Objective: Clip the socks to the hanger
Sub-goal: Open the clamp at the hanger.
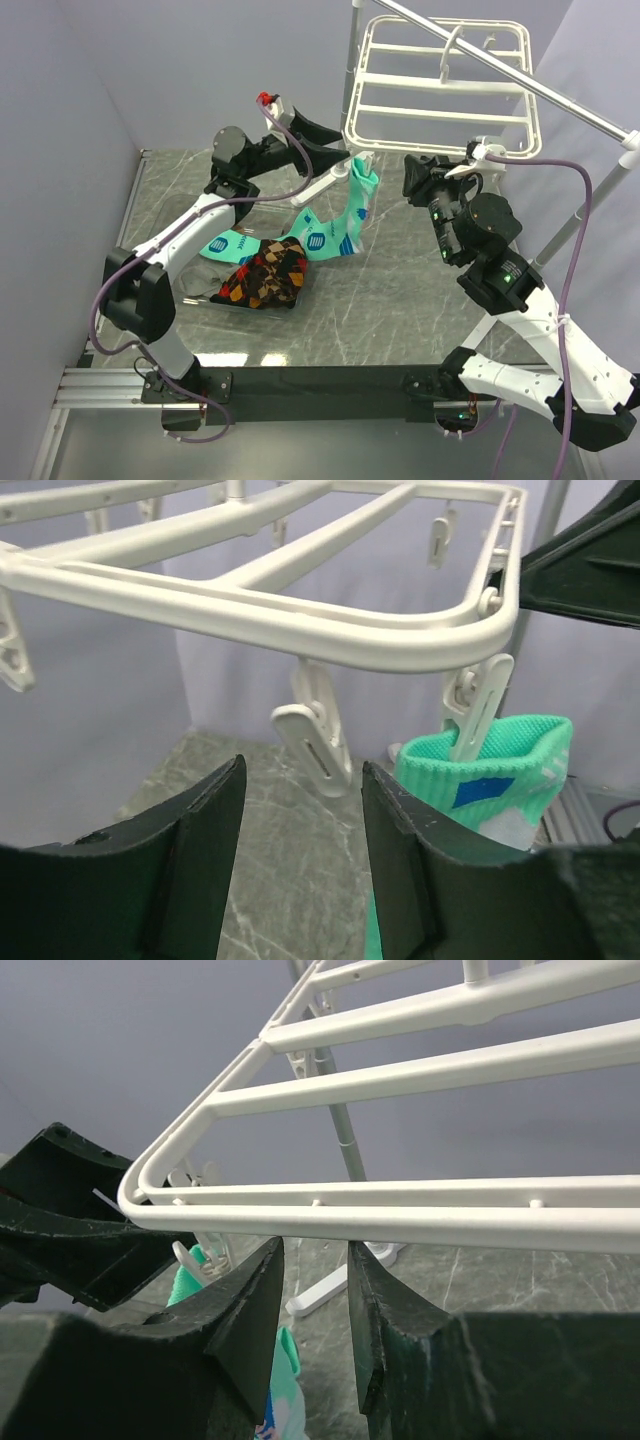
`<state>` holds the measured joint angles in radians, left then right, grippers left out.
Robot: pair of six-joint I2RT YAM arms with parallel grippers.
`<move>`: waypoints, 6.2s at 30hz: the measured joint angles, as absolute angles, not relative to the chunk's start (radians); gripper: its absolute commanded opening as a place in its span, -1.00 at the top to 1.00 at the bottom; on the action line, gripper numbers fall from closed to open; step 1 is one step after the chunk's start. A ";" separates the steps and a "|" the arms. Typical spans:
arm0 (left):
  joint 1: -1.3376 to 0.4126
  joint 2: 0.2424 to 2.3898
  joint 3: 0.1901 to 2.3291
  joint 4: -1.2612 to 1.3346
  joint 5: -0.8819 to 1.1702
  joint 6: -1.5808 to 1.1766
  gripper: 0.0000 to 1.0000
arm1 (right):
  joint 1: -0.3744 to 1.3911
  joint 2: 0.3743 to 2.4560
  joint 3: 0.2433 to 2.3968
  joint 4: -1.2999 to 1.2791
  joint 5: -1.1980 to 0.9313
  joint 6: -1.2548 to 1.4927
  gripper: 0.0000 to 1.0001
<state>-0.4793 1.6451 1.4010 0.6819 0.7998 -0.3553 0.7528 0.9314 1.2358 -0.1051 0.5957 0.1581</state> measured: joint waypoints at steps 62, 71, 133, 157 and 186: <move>-0.580 1.641 1.295 0.779 0.683 -0.419 0.99 | 0.721 0.911 1.240 -0.203 0.454 0.211 0.06; -0.682 1.501 1.171 0.827 0.482 -0.398 0.99 | 0.719 0.839 1.291 -0.316 0.223 0.273 -0.05; -1.026 1.562 1.245 0.717 0.073 -0.248 0.99 | 0.719 0.761 1.152 -0.260 0.215 0.369 -0.20; -1.036 1.562 1.245 0.728 0.055 -0.241 0.99 | 0.719 0.818 1.120 -0.143 0.306 0.378 -0.04; -1.059 1.300 1.031 0.613 -0.048 -0.277 -0.39 | 0.717 0.860 1.120 -0.058 0.351 0.344 1.00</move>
<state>-1.0588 1.2999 1.0309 0.6128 -0.0483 -0.2771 0.7174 0.8597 1.1198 -0.0578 0.3508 0.3435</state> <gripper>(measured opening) 0.702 0.353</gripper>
